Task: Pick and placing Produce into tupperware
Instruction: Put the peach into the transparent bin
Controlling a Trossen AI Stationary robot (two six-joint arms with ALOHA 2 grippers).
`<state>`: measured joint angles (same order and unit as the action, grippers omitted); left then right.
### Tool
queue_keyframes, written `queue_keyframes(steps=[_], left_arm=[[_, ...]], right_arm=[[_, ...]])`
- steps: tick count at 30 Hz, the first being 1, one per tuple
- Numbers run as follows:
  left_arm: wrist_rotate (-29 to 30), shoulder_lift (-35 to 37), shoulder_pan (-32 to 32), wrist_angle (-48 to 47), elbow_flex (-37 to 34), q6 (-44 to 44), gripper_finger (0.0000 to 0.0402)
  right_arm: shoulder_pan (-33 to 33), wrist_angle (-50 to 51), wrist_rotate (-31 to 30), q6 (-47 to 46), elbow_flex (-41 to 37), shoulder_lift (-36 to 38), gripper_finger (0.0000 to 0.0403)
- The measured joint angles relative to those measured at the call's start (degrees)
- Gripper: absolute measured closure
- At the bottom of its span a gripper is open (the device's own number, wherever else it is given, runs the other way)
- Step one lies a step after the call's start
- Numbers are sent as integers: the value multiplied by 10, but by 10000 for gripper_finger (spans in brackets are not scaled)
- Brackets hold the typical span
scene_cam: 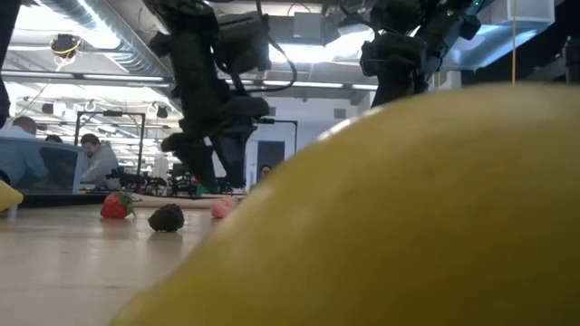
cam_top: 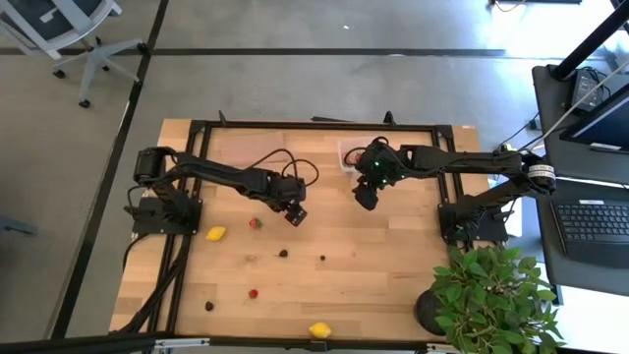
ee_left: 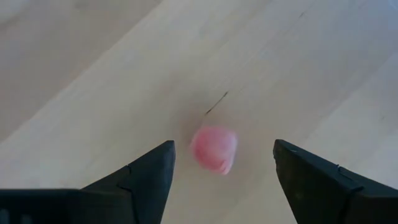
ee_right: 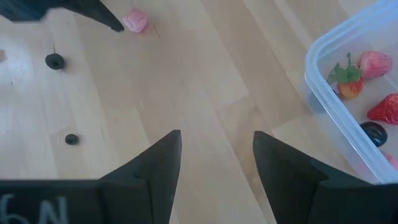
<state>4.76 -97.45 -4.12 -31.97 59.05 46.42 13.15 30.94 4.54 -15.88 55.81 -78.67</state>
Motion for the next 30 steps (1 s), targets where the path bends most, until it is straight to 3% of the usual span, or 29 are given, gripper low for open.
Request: queue_keyframes(steps=[8, 16, 30], left_arm=[[-28, -44, 1, 6, 0, 2, 145], [-19, -59, 2, 8, 3, 2, 155], [8, -60, 2, 2, 0, -2, 272]], right_arm=[[0, -5, 0, 5, 0, 0, 201], [0, -5, 0, 14, 0, 0, 201], [0, -5, 0, 14, 0, 0, 201]])
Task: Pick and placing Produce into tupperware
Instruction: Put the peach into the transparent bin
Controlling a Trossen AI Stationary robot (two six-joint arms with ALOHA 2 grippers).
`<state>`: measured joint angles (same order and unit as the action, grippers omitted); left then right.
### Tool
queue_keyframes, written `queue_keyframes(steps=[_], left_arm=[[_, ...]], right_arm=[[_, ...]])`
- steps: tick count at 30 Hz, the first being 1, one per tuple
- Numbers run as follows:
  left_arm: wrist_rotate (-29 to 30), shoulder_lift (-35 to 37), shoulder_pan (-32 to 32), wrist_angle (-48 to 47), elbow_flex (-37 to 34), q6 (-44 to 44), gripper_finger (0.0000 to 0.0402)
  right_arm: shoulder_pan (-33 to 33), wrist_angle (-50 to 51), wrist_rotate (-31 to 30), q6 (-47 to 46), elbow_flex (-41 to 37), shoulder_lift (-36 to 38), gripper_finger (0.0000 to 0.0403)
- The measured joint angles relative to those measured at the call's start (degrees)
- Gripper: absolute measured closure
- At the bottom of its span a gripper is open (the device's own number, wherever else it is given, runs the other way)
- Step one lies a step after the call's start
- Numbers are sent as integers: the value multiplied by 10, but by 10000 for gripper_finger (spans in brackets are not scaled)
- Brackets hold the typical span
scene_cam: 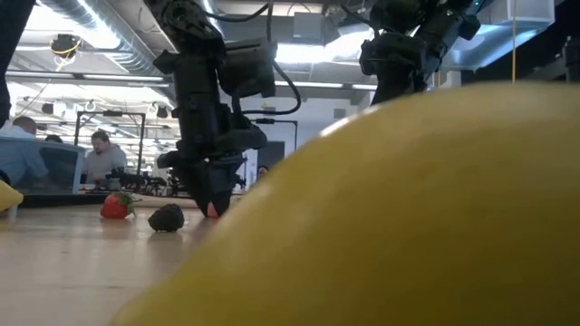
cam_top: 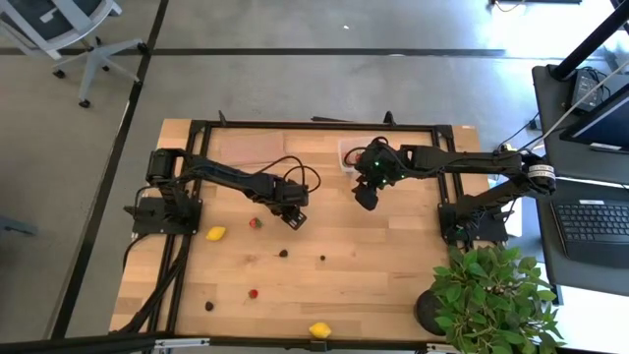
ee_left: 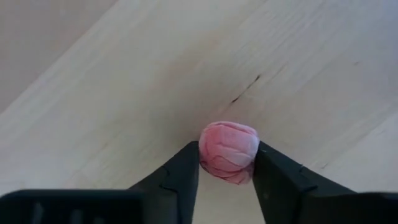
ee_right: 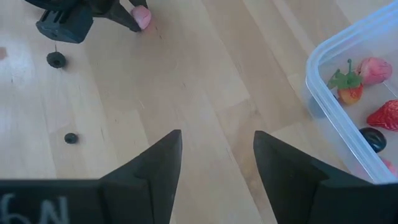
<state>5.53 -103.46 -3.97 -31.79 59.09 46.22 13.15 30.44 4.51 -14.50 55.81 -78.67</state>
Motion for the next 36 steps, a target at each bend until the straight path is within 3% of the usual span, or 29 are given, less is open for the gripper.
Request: queue_keyframes(steps=[10, 15, 18, 25, 32, 36], left_arm=[[1, 8, -1, 27, -1, -16, 331], [3, 82, -3, 77, -1, -84, 330], [32, 141, -2, 107, -1, -167, 324], [144, 264, 17, 166, 0, -417, 334], [179, 292, 12, 200, 0, -469, 313], [179, 286, 12, 216, 0, -496, 321]], right_arm=[[0, 0, 0, -17, 0, 0, 201], [1, -4, 1, -143, 0, 0, 201], [1, -32, 1, -210, 0, 0, 201], [1, -200, 83, -260, 0, 0, 201], [1, -428, 118, -277, 0, 0, 201], [3, -482, 117, -286, 0, 0, 201]])
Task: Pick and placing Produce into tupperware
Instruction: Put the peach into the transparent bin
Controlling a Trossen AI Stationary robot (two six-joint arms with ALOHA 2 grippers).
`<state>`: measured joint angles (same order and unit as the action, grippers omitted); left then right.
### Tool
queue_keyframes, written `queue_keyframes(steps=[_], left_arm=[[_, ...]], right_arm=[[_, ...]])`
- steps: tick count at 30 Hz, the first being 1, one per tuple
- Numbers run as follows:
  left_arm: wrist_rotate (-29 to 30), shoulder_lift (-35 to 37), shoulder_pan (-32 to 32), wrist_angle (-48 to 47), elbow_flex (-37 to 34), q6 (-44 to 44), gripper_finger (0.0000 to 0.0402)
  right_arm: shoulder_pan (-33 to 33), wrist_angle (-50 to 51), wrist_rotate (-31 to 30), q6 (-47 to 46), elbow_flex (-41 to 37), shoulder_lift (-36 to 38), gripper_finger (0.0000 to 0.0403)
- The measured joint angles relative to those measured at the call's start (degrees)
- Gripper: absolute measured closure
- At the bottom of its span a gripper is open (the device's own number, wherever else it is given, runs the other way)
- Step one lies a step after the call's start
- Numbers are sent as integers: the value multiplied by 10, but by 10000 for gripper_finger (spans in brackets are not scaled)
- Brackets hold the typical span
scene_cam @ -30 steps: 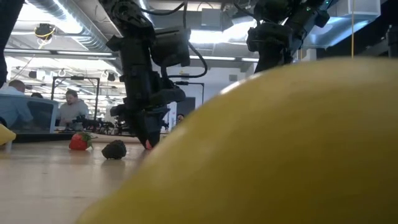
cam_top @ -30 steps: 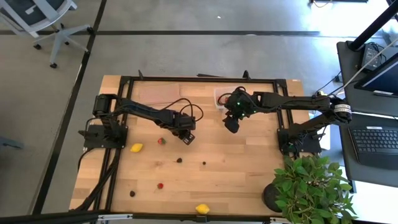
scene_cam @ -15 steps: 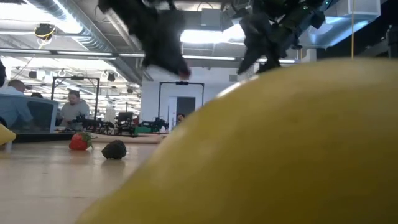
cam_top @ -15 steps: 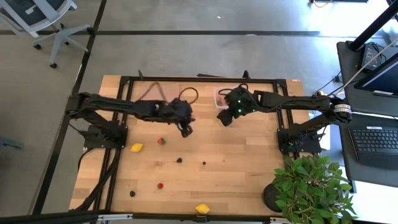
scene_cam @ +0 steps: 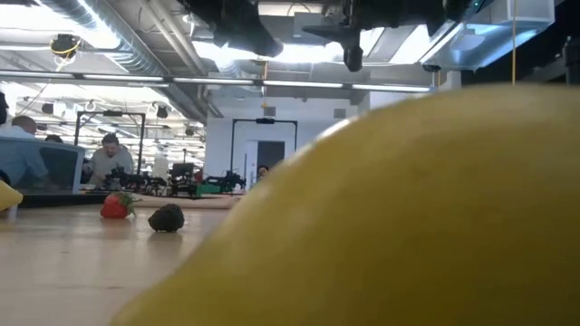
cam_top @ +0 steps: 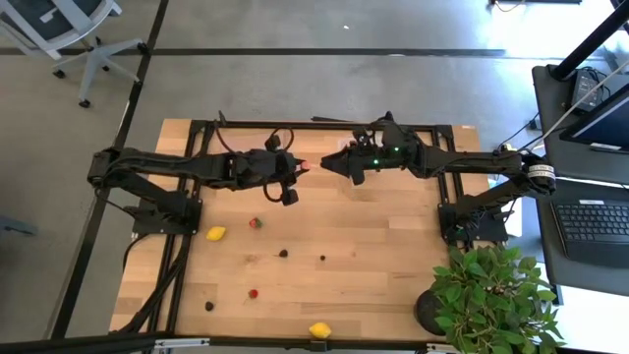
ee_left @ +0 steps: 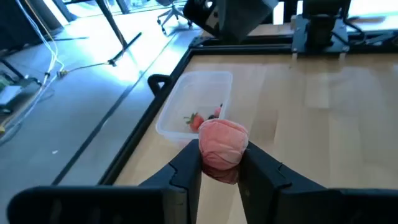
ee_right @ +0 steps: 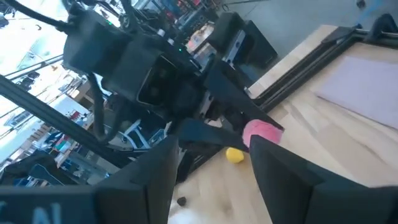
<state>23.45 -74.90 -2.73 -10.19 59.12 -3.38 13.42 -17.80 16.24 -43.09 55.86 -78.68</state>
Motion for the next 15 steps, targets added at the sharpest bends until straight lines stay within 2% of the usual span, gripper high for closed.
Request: queue_keyframes(steps=[6, 15], left_arm=[[-1, 1, 0, 42, 0, -22, 334], [-1, 1, 1, 61, 0, -32, 313]], right_arm=[[3, 5, 0, 0, 0, -5, 201], [3, 4, -1, 30, 0, -5, 200]])
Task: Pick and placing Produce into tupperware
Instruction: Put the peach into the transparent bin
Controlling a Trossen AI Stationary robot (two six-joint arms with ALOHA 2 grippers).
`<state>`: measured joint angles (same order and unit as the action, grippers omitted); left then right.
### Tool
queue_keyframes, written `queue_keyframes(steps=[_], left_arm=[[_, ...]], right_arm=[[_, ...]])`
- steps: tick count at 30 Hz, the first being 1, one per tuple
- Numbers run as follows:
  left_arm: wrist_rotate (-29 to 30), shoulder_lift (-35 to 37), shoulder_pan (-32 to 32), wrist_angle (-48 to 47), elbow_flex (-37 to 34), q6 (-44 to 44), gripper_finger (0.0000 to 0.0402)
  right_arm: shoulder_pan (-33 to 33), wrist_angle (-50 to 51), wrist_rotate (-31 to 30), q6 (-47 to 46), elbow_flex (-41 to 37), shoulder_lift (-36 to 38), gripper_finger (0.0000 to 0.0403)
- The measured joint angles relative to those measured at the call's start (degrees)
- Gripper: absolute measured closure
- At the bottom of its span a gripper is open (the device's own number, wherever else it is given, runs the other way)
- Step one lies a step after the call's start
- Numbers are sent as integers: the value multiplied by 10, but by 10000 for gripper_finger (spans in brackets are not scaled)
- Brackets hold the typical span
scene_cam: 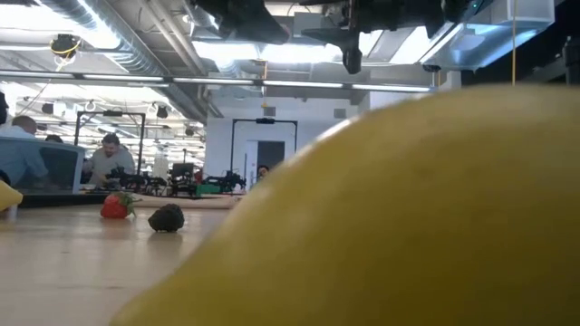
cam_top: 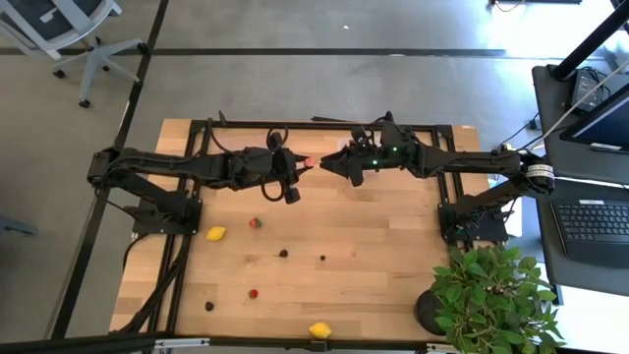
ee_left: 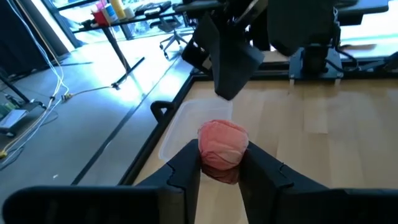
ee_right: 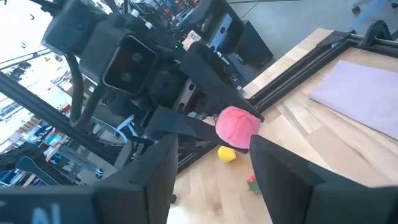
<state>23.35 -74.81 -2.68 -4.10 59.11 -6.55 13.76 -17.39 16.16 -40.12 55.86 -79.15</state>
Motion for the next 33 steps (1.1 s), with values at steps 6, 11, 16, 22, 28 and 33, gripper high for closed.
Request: queue_keyframes(steps=[6, 11, 16, 22, 28, 33], left_arm=[[-4, 0, 1, 14, 0, -1, 329], [-5, 0, 1, 27, 0, -1, 317], [-10, 0, 1, 58, 0, -16, 307], [-33, -4, 2, 82, 0, -42, 323], [-35, -22, 3, 91, 0, -46, 322], [-34, -29, 5, 114, 0, -62, 309]], right_arm=[[0, 0, 0, -1, 0, 0, 162], [0, 0, 0, -5, 0, 0, 123], [0, 0, 0, -17, 0, 0, 113], [0, -16, -7, -34, 0, 0, 121], [0, -47, -7, -48, 0, 0, 122], [0, -39, -15, -49, 0, 0, 123]])
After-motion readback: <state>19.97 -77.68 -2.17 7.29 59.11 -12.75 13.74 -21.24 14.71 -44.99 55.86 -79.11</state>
